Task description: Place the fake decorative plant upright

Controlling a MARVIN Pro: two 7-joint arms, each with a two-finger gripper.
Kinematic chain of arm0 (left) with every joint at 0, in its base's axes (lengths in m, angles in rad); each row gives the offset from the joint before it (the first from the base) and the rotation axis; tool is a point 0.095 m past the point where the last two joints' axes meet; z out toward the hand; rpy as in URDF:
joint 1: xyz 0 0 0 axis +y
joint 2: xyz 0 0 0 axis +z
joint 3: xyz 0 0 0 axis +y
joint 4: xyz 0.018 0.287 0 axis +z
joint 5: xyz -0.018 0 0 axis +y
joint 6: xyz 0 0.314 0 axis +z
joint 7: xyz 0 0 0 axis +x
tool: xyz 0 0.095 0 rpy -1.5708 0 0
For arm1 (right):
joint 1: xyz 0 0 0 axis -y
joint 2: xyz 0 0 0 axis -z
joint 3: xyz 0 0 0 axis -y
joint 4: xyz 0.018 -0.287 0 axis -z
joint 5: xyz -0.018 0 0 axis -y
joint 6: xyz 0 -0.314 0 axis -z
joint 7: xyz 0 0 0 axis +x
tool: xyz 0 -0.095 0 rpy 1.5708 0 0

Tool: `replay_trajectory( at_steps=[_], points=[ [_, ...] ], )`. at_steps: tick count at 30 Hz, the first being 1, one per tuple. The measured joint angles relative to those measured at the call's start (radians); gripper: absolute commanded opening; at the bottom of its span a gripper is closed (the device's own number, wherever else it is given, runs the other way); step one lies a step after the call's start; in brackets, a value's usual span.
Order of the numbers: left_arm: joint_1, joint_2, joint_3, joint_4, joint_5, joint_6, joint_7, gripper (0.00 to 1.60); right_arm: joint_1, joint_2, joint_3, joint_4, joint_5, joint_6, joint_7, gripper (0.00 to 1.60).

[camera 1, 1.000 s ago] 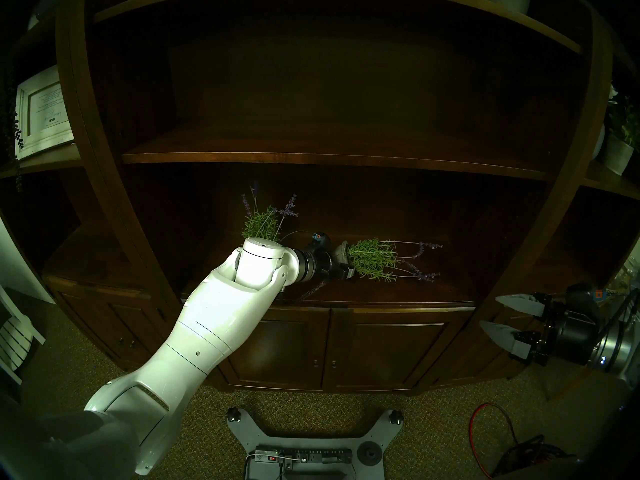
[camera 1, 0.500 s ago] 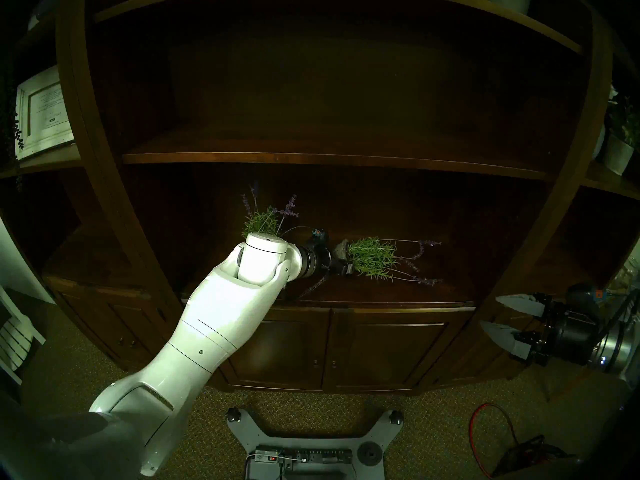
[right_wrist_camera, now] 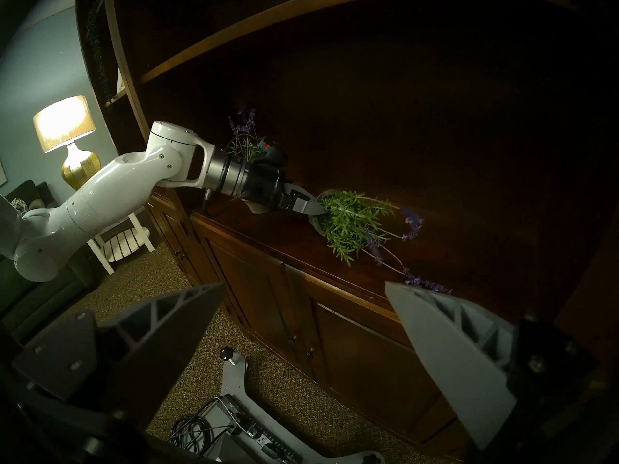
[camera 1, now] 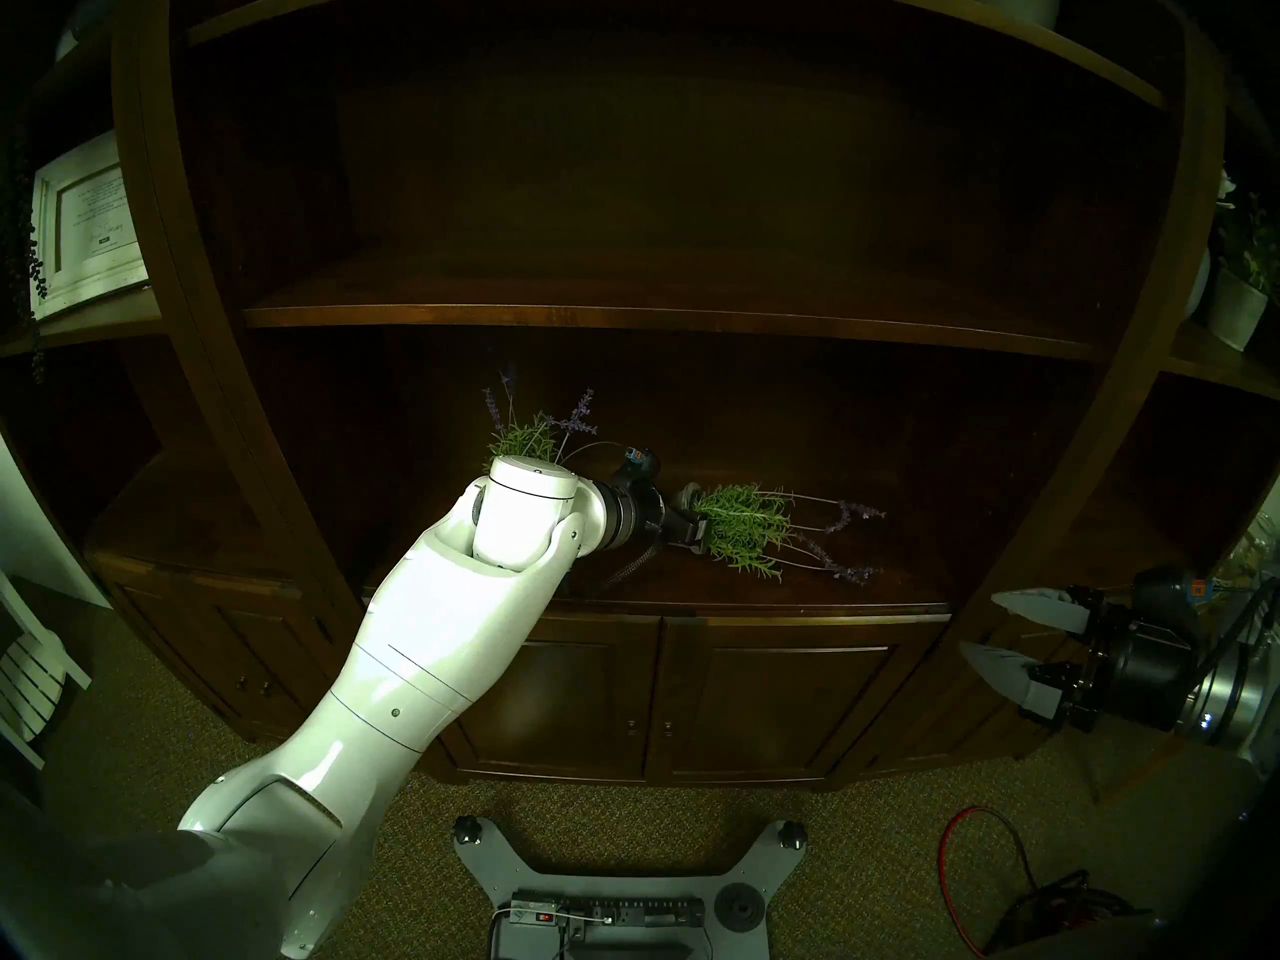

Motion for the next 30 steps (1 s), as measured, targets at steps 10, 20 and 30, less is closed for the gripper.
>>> replay_trajectory(
  at_steps=[10, 20, 30],
  points=[
    [0.013, 0.001, 0.002, -0.023, 0.001, 0.003, 0.026, 1.6, 0.0, 0.0, 0.0, 0.0, 0.0, 0.0, 0.0, 1.6],
    [0.045, 0.025, -0.005, -0.089, -0.002, 0.02, 0.045, 1.6, 0.0, 0.0, 0.0, 0.0, -0.001, 0.0, 0.0, 1.6],
    [0.091, 0.058, -0.025, -0.164, -0.013, 0.065, 0.07, 1.6, 0.0, 0.0, 0.0, 0.0, -0.001, 0.0, 0.0, 1.6]
  ],
)
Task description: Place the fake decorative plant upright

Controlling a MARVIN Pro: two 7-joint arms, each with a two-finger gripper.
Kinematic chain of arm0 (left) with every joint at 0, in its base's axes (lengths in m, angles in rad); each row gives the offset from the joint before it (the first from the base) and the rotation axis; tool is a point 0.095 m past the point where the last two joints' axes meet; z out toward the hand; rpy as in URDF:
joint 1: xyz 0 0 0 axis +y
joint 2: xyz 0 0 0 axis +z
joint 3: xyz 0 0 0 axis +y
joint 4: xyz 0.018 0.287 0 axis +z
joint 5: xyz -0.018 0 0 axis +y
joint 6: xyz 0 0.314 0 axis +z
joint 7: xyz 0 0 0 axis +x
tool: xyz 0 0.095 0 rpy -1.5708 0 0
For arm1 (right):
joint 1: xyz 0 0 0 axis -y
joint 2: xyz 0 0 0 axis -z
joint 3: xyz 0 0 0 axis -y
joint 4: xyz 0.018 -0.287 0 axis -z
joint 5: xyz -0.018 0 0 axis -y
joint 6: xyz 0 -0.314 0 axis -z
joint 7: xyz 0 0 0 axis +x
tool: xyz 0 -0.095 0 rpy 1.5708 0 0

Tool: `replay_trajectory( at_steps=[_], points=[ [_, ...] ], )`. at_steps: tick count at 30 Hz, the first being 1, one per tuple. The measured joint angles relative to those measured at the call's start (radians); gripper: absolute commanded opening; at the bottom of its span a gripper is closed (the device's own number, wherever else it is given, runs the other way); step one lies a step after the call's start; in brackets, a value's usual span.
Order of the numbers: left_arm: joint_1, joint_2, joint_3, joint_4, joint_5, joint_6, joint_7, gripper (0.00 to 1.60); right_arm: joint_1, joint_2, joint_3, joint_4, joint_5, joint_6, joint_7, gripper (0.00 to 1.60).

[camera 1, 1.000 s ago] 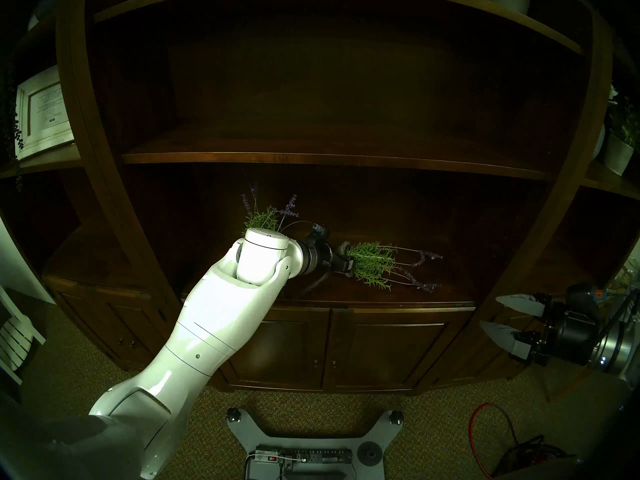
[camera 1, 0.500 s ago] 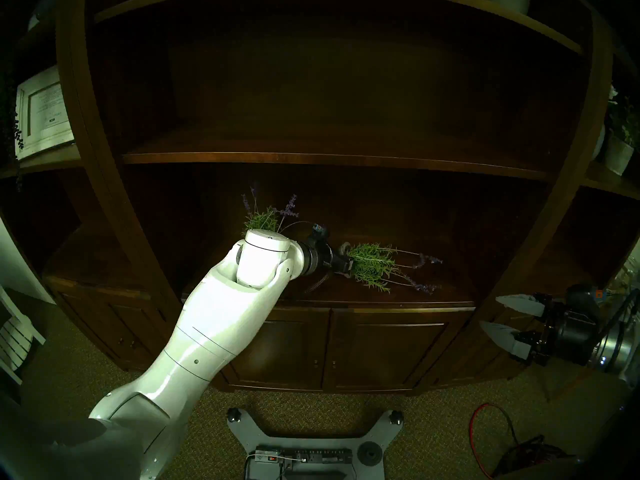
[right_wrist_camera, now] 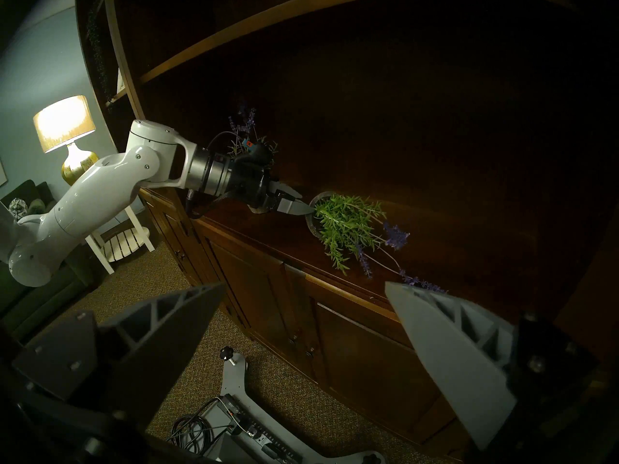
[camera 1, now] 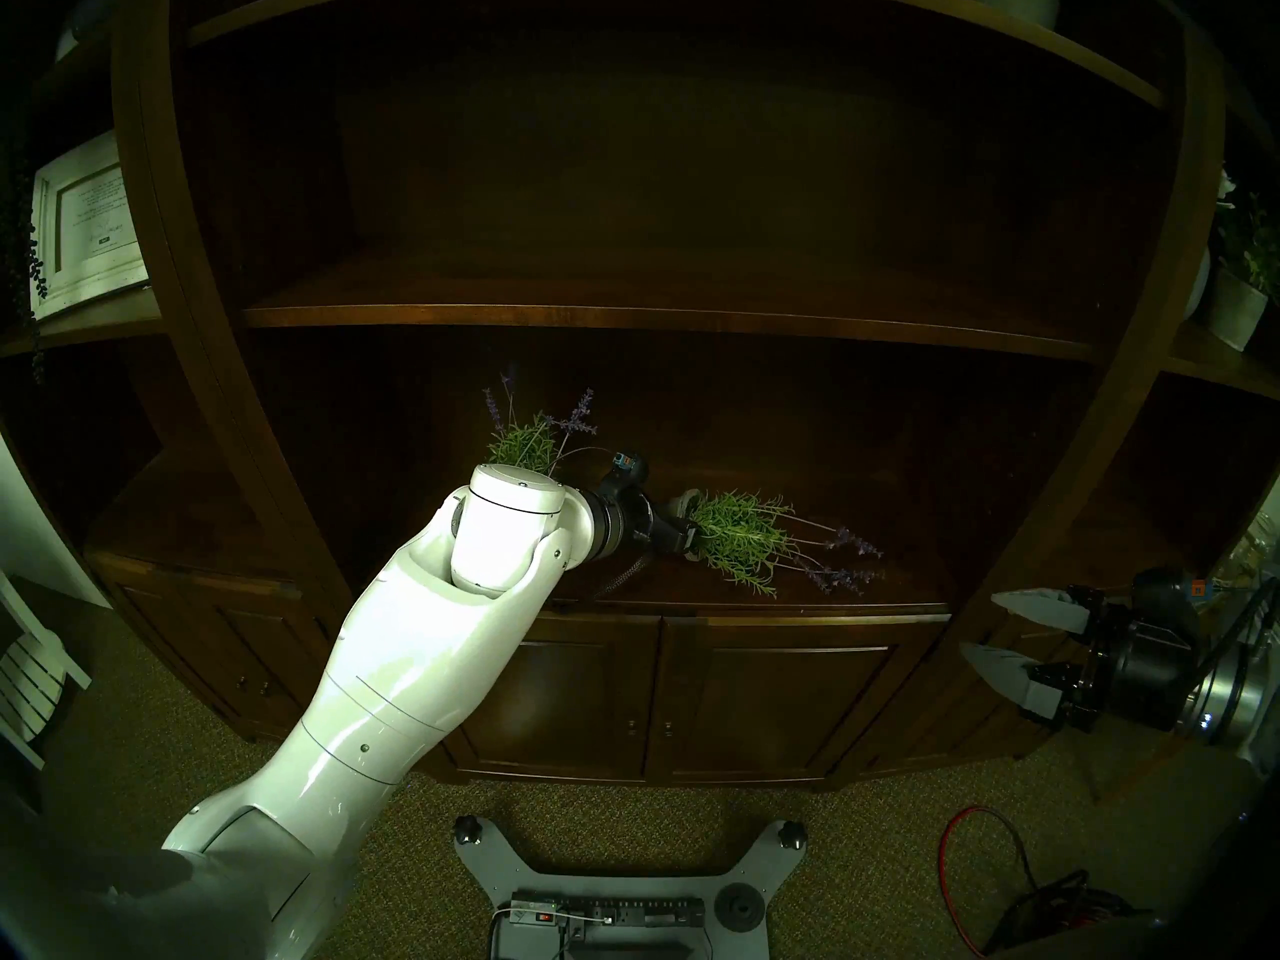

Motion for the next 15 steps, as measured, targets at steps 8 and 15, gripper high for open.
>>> replay_trajectory(
  at_steps=[8, 15],
  points=[
    [0.018, 0.012, -0.016, -0.033, -0.017, 0.01, 0.003, 1.6, 0.0, 0.0, 0.0, 0.0, 0.0, 0.0, 0.0, 1.6],
    [0.031, 0.014, -0.022, -0.058, -0.03, 0.012, -0.005, 1.6, 0.0, 0.0, 0.0, 0.0, 0.0, 0.0, 0.0, 1.6]
  ],
)
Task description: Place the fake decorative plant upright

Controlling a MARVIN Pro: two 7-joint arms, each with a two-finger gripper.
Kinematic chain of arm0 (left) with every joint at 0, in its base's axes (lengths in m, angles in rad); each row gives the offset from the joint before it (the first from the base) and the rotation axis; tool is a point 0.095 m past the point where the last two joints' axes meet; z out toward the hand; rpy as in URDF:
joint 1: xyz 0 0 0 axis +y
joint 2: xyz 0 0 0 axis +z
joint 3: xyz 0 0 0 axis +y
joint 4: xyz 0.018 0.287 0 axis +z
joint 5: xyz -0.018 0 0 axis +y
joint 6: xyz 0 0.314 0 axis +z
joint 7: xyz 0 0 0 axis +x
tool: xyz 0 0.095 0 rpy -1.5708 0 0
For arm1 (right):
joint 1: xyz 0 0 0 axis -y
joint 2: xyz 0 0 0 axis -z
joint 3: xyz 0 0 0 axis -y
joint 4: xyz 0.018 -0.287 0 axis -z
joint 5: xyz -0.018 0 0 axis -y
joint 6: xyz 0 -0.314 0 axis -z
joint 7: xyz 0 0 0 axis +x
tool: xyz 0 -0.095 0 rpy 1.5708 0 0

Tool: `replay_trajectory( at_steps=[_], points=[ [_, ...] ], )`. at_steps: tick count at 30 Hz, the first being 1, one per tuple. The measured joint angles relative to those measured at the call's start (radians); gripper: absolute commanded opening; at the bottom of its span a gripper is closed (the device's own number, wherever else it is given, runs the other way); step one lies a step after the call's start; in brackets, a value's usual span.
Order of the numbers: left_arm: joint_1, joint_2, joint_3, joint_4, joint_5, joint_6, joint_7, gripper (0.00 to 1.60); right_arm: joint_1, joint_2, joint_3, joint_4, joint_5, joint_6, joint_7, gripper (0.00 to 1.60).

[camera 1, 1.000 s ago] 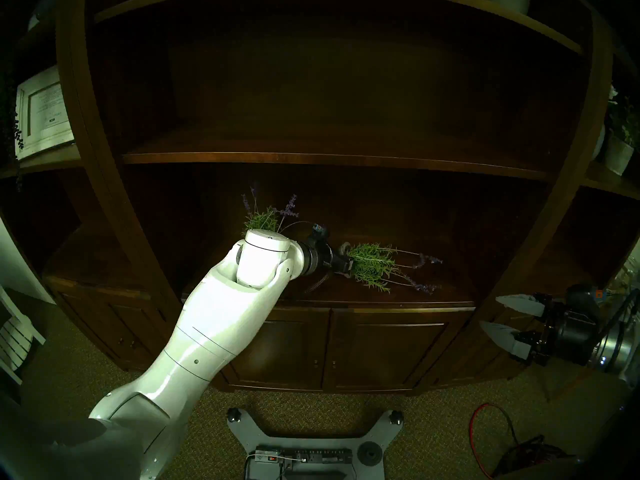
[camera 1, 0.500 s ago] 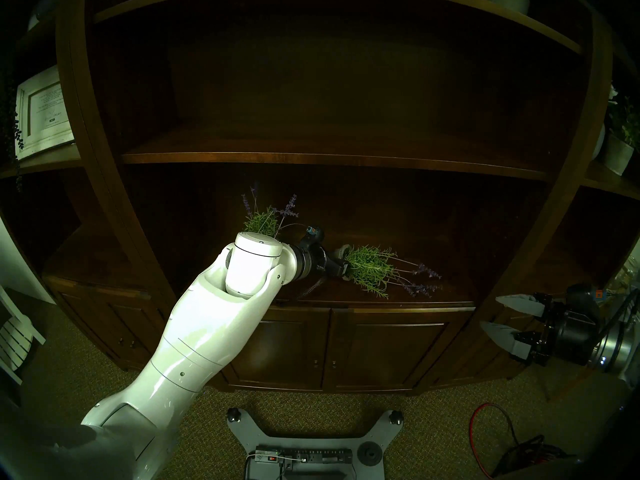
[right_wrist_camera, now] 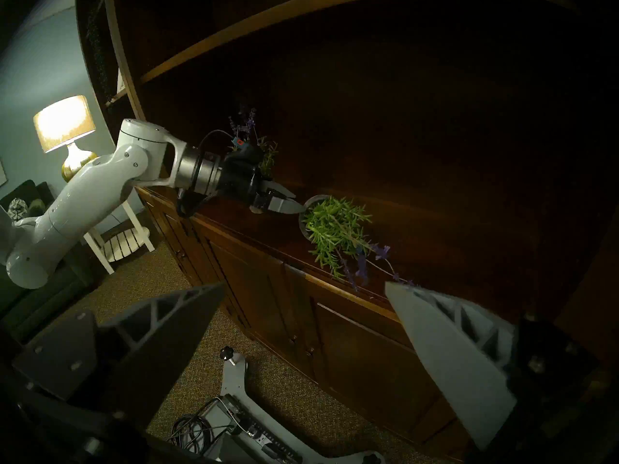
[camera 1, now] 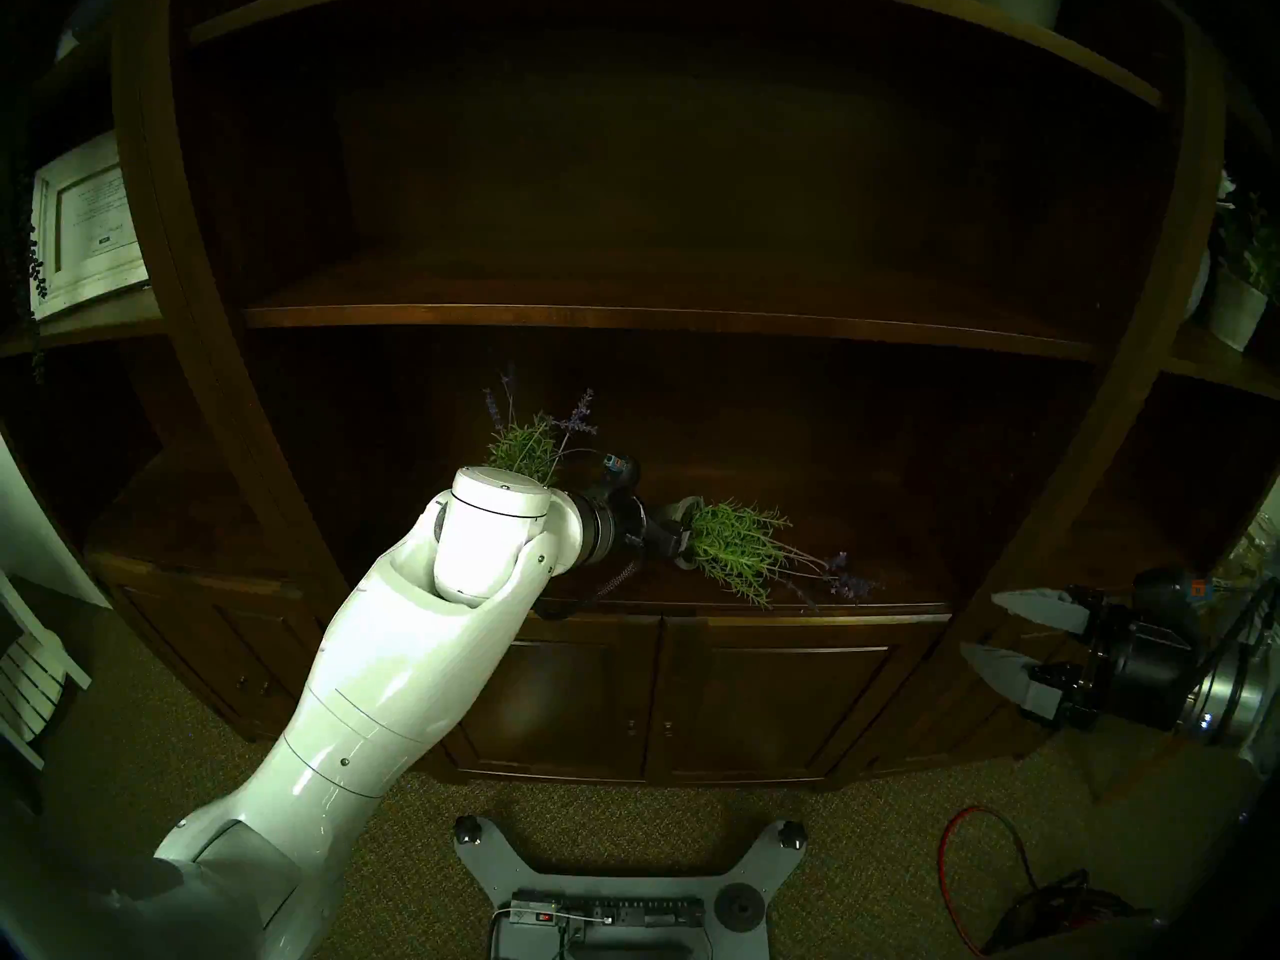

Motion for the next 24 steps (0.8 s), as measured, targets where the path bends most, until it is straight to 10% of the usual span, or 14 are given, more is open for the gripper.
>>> replay_trajectory(
  at_steps=[24],
  points=[
    [0.025, 0.008, -0.002, -0.009, -0.006, -0.004, -0.009, 1.6, 0.0, 0.0, 0.0, 0.0, 0.0, 0.0, 0.0, 1.6]
  ],
)
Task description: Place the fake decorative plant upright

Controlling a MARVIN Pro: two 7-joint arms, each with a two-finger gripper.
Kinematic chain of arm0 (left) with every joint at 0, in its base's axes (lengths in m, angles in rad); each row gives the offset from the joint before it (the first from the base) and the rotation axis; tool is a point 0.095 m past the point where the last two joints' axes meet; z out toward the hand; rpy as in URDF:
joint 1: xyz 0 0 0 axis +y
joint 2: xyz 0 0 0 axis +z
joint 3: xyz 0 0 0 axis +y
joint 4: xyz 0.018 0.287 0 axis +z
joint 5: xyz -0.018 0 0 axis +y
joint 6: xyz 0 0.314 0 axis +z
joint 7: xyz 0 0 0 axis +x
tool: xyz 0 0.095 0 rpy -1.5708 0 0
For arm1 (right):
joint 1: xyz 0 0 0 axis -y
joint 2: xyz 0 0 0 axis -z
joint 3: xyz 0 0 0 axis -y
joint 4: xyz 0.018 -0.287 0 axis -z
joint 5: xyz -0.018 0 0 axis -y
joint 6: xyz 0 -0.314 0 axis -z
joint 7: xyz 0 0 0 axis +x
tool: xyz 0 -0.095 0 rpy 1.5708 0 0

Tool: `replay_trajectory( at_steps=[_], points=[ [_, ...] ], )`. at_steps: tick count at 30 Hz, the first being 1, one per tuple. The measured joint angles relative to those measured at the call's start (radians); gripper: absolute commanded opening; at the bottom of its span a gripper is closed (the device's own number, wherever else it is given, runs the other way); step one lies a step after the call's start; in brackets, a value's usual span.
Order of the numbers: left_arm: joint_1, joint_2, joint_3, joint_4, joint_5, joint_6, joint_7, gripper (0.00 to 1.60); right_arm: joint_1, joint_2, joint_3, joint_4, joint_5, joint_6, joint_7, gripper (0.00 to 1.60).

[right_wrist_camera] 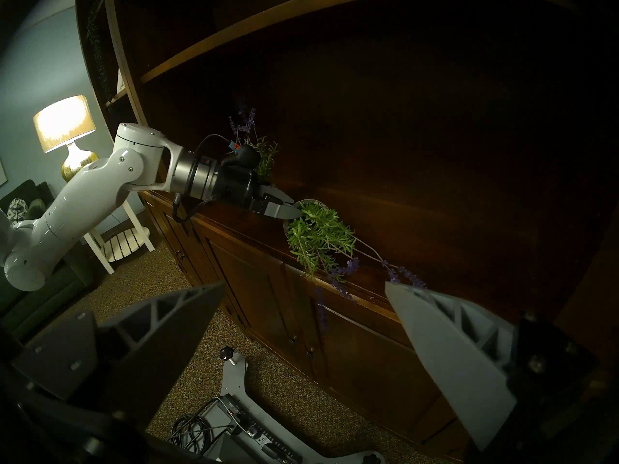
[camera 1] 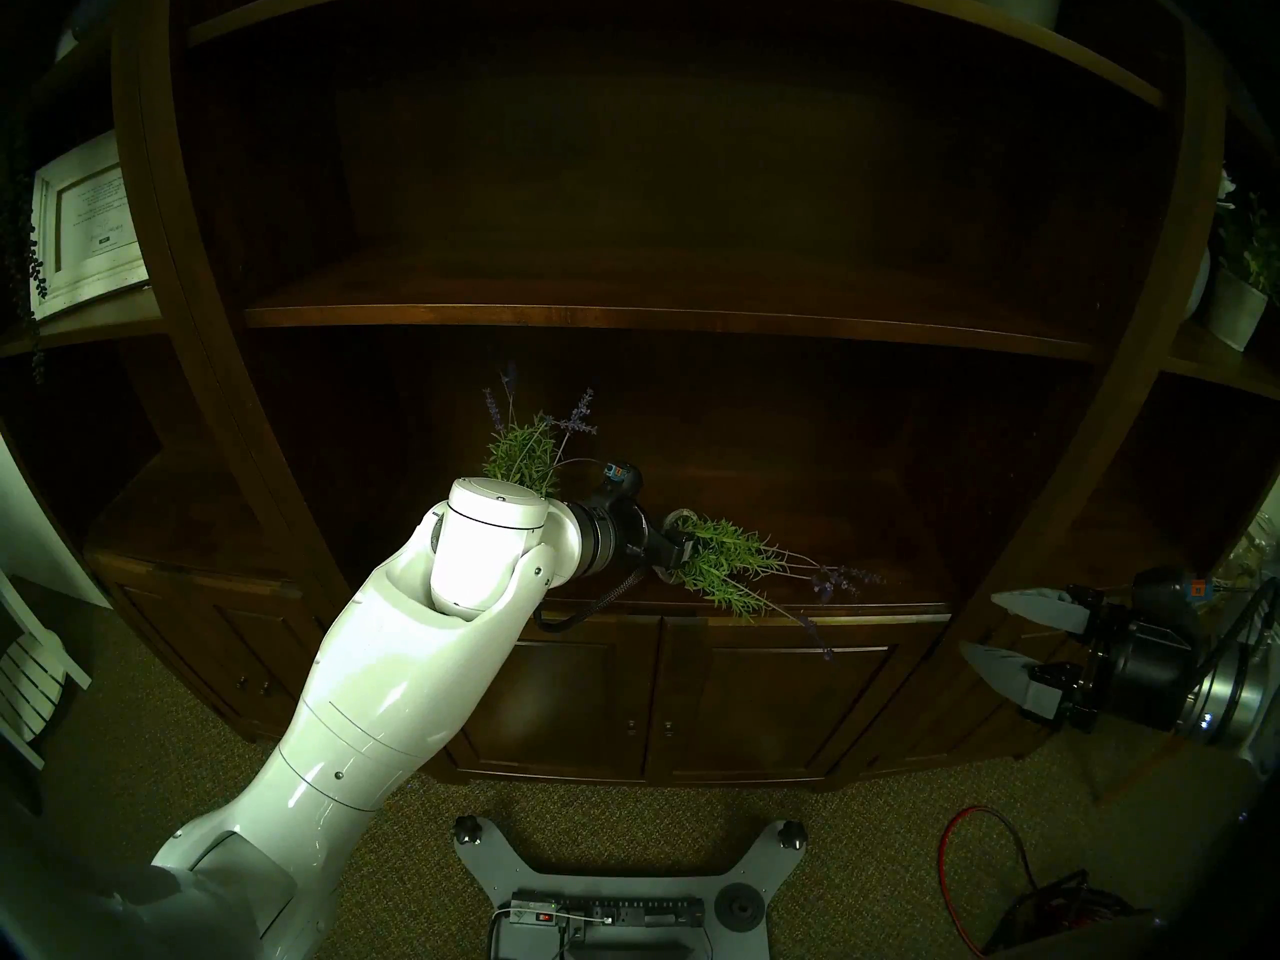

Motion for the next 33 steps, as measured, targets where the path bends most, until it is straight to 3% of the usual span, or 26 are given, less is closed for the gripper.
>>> replay_trajectory(
  at_steps=[12, 13, 14, 15, 16, 24, 29, 33],
  points=[
    [0.014, 0.024, -0.016, -0.003, -0.018, 0.002, -0.023, 1.6, 0.0, 0.0, 0.0, 0.0, 0.0, 0.0, 0.0, 1.6],
    [0.016, 0.027, -0.016, -0.003, -0.019, 0.002, -0.025, 1.54, 0.0, 0.0, 0.0, 0.0, 0.0, 0.0, 0.0, 1.6],
    [0.018, 0.03, -0.017, -0.003, -0.02, 0.002, -0.026, 1.09, 0.0, 0.0, 0.0, 0.0, 0.0, 0.0, 0.0, 1.6],
    [0.02, 0.031, -0.017, -0.003, -0.02, 0.002, -0.027, 0.81, 0.0, 0.0, 0.0, 0.0, 0.0, 0.0, 0.0, 1.6],
    [0.022, 0.034, -0.017, -0.003, -0.021, 0.001, -0.029, 0.65, 0.0, 0.0, 0.0, 0.0, 0.0, 0.0, 0.0, 1.6],
    [0.025, 0.048, -0.023, -0.011, -0.025, -0.012, -0.037, 0.4, 0.0, 0.0, 0.0, 0.0, 0.0, 0.0, 0.0, 1.6],
    [0.024, 0.048, -0.024, -0.011, -0.027, -0.014, -0.038, 0.41, 0.0, 0.0, 0.0, 0.0, 0.0, 0.0, 0.0, 1.6],
    [0.02, 0.044, -0.018, -0.01, -0.026, -0.011, -0.036, 0.29, 0.0, 0.0, 0.0, 0.0, 0.0, 0.0, 0.0, 1.6]
  ],
)
